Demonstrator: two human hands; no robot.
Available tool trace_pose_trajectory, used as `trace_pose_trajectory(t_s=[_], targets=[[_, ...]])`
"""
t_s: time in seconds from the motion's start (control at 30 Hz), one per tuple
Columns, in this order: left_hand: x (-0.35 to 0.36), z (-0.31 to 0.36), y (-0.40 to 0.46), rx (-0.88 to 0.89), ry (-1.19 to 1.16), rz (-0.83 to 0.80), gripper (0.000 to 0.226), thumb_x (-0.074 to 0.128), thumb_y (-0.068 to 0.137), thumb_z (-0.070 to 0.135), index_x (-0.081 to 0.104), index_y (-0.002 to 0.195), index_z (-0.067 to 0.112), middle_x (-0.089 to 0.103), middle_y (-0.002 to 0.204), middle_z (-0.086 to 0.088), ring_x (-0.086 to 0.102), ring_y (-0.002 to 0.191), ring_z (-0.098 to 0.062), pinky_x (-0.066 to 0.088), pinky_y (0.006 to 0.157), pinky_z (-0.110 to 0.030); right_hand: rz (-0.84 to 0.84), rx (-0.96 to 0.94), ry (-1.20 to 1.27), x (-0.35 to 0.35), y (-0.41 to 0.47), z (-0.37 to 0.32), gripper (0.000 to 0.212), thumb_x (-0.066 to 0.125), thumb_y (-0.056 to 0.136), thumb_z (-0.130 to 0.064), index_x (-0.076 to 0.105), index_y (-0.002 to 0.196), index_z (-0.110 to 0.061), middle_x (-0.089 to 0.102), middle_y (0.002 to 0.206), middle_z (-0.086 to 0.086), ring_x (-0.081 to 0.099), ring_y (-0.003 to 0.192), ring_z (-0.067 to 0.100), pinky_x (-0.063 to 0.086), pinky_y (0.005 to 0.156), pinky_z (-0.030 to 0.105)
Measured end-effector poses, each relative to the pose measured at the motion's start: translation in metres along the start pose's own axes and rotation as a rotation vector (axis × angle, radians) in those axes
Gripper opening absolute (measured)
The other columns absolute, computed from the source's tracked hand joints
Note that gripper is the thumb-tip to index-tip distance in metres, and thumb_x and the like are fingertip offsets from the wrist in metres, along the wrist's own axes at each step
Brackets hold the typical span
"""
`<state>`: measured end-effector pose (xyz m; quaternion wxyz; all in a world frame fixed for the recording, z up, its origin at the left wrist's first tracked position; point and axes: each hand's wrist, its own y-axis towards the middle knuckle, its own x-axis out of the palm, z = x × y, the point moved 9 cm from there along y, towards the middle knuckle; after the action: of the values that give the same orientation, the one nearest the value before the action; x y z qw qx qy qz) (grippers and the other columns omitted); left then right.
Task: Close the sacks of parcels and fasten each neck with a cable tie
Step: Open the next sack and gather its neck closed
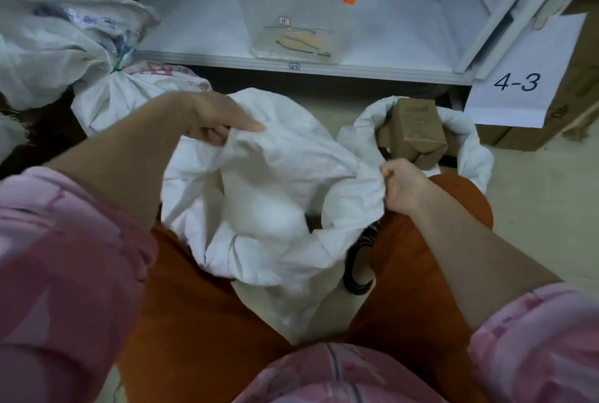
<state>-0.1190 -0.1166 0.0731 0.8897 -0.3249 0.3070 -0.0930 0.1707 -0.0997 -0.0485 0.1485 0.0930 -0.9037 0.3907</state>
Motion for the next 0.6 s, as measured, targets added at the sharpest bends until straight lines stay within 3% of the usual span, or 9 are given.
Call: trace_pose_trajectory(t_s=[0.03,0.1,0.2,0.3,0.37,0.43,0.5,0.57,0.6], targets=[[-0.001,-0.003,-0.001,-0.021,-0.126,-0.062,0.036,0.065,0.082,0.036,0.057,0.052,0.018,0.027,0.043,0.004,0.023,0.038,-0.008,0.019,0.040,-0.018,0.050,0.016,-0.007,-0.008,0.001,0.000,0.031,0.034,0.071,0.005,0.059,0.085,-0.005,0.063,0.089,0.012,0.060,0.089,0.030,0.049,0.088,0.037],[-0.001,-0.008,-0.001,-0.082,-0.237,-0.057,0.024,0.063,0.084,0.030,0.063,0.067,0.013,0.027,0.038,0.006,0.021,0.032,-0.004,0.016,0.035,-0.015,0.123,0.000,-0.099,-0.013,0.001,-0.006,0.019,0.037,0.072,0.003,0.052,0.072,-0.009,0.055,0.077,0.008,0.056,0.075,0.025,0.048,0.072,0.033],[-0.005,-0.013,0.002,-0.197,-0.231,0.134,0.016,0.068,0.085,0.021,0.062,0.095,0.010,0.043,0.050,0.000,0.035,0.039,-0.007,0.029,0.033,-0.015,0.297,-0.164,-0.601,-0.007,0.002,-0.038,0.011,0.046,0.087,-0.011,0.054,0.093,-0.007,0.054,0.091,0.011,0.054,0.077,0.023,0.042,0.061,0.030],[-0.012,-0.011,0.004,-0.244,-0.231,0.265,0.043,0.065,0.085,0.012,0.056,0.127,0.007,0.044,0.056,-0.004,0.039,0.038,-0.010,0.033,0.032,-0.013,0.599,-0.655,-1.240,0.031,-0.035,-0.090,0.010,0.049,0.089,-0.017,0.057,0.094,-0.013,0.057,0.099,0.011,0.055,0.093,0.029,0.039,0.067,0.031],[-0.012,-0.005,0.005,-0.242,-0.251,0.280,0.050,0.061,0.086,0.007,0.051,0.135,0.007,0.042,0.049,-0.001,0.032,0.030,-0.008,0.028,0.030,-0.011,0.514,-0.900,-1.300,0.081,-0.066,-0.091,0.025,0.053,0.093,-0.023,0.058,0.115,-0.012,0.056,0.120,0.009,0.051,0.113,0.027,0.043,0.083,0.035],[-0.009,0.001,0.005,-0.226,-0.285,0.262,0.050,0.059,0.087,0.006,0.049,0.136,0.008,0.042,0.053,-0.003,0.032,0.024,-0.007,0.027,0.029,-0.010,0.343,-0.901,-1.441,0.124,-0.069,-0.069,0.033,0.058,0.092,-0.030,0.056,0.119,-0.011,0.056,0.120,0.008,0.049,0.115,0.025,0.042,0.090,0.035],[-0.003,0.006,0.005,-0.203,-0.302,0.209,0.035,0.060,0.088,0.010,0.058,0.123,0.012,0.042,0.058,-0.004,0.036,0.026,-0.009,0.031,0.029,-0.011,0.326,-0.879,-1.539,0.140,-0.061,-0.052,0.018,0.057,0.094,-0.023,0.060,0.106,-0.010,0.061,0.105,0.008,0.055,0.103,0.024,0.046,0.082,0.035],[-0.003,0.011,0.002,-0.168,-0.296,0.202,0.012,0.063,0.088,0.021,0.058,0.089,0.011,0.041,0.055,-0.003,0.037,0.033,-0.010,0.032,0.033,-0.015,0.301,-0.783,-1.399,0.134,-0.052,-0.054,0.016,0.050,0.096,-0.013,0.064,0.097,-0.007,0.062,0.093,0.008,0.058,0.091,0.023,0.047,0.076,0.035],[-0.010,0.011,0.004,-0.134,-0.224,0.255,0.023,0.065,0.087,0.032,0.055,0.083,0.011,0.043,0.056,-0.003,0.040,0.040,-0.011,0.035,0.038,-0.019,0.242,-0.677,-1.257,0.126,-0.046,-0.054,0.019,0.049,0.096,-0.013,0.066,0.099,-0.005,0.061,0.092,0.007,0.057,0.088,0.022,0.046,0.077,0.034]])
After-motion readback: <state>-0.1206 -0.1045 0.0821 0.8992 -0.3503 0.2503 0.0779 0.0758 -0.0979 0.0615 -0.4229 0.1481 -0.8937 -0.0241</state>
